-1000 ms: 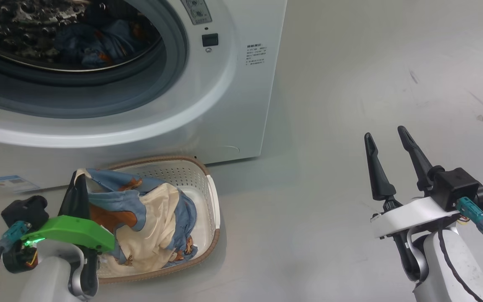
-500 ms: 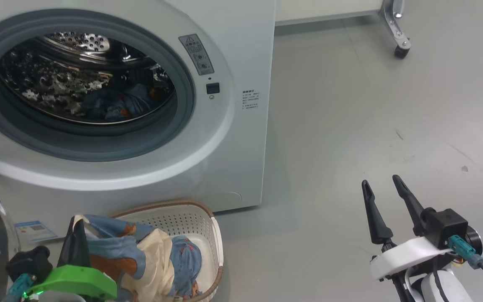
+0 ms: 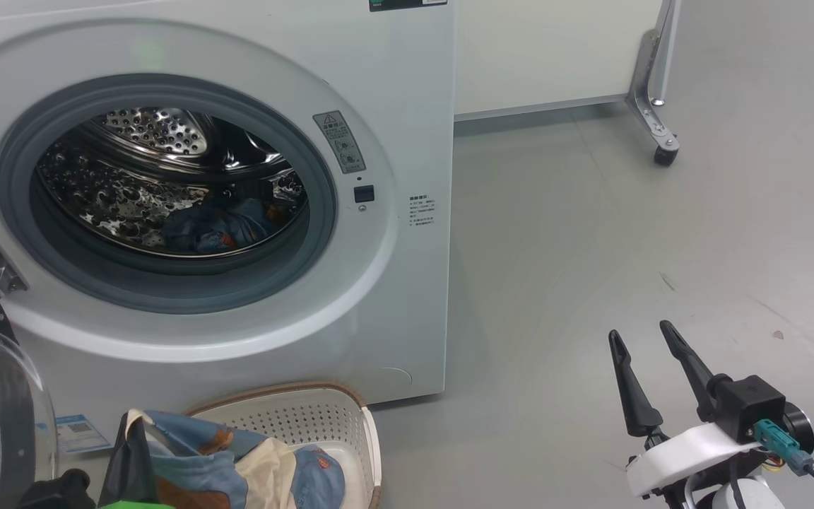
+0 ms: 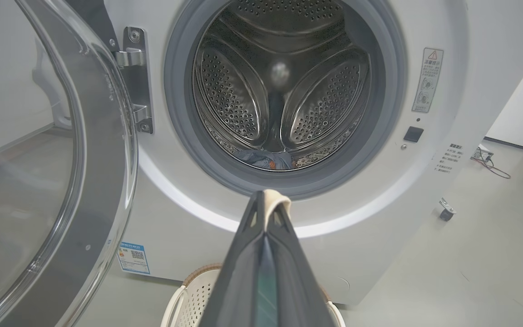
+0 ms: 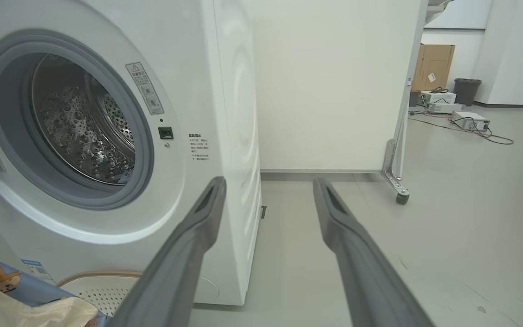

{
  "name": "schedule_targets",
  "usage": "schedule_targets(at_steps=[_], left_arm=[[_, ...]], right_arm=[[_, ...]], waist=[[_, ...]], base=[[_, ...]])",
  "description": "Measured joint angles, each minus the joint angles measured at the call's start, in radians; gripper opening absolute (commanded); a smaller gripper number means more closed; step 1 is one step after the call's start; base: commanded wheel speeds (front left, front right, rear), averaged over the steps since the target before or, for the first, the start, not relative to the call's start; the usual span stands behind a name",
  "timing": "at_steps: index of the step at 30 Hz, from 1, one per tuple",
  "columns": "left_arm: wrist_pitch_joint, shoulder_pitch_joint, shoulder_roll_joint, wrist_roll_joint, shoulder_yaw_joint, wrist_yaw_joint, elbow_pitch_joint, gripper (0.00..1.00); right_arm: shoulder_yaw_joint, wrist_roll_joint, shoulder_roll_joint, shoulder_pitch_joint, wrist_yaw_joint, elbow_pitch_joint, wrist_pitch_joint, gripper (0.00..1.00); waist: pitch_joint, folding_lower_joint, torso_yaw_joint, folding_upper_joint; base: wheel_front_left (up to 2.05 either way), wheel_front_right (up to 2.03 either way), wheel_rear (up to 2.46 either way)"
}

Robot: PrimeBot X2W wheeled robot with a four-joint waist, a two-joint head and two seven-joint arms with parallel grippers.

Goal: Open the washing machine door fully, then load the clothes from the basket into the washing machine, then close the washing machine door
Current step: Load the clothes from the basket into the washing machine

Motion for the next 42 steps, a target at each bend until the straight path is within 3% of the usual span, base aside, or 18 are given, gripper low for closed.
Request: schedule_targets(at_steps=[10,21,30,42], left_arm=[[0.000,0.060,-0.007,0.002,-0.004,0.018,-0.078,0.00],[0.000,0.056,-0.012,-0.021,-0.025,0.009,-0.119,0.00],[0.015,-0.131,-0.012,-0.061,0.023,0.019,-0.143,0.00],[0.095,-0.381,0.075,-0.060,0.082,0.045,-0.032,0.00]], right_arm=[[0.024,0.007,-0.002,0.019,0.000,-0.013,0.000,1.00],[0.063,0.010,-0.001,0.019,0.000,-0.026,0.000,1.00],[0.106,0.018,0.003,0.005,0.000,-0.046,0.000,1.00],[0.147,0.033,0.008,-0.080,0.000,-0.057,0.000,1.00]], waist=[[-0.003,0.0000,0.005,0.0000],[0.042,0.0000,-0.022,0.0000],[0.121,0.0000,-0.057,0.0000],[0.246,0.0001,-0.136,0.0000]], base=[[0.00,0.00,0.00],[0.00,0.00,0.00],[0.00,0.00,0.00],[0.00,0.00,0.00]])
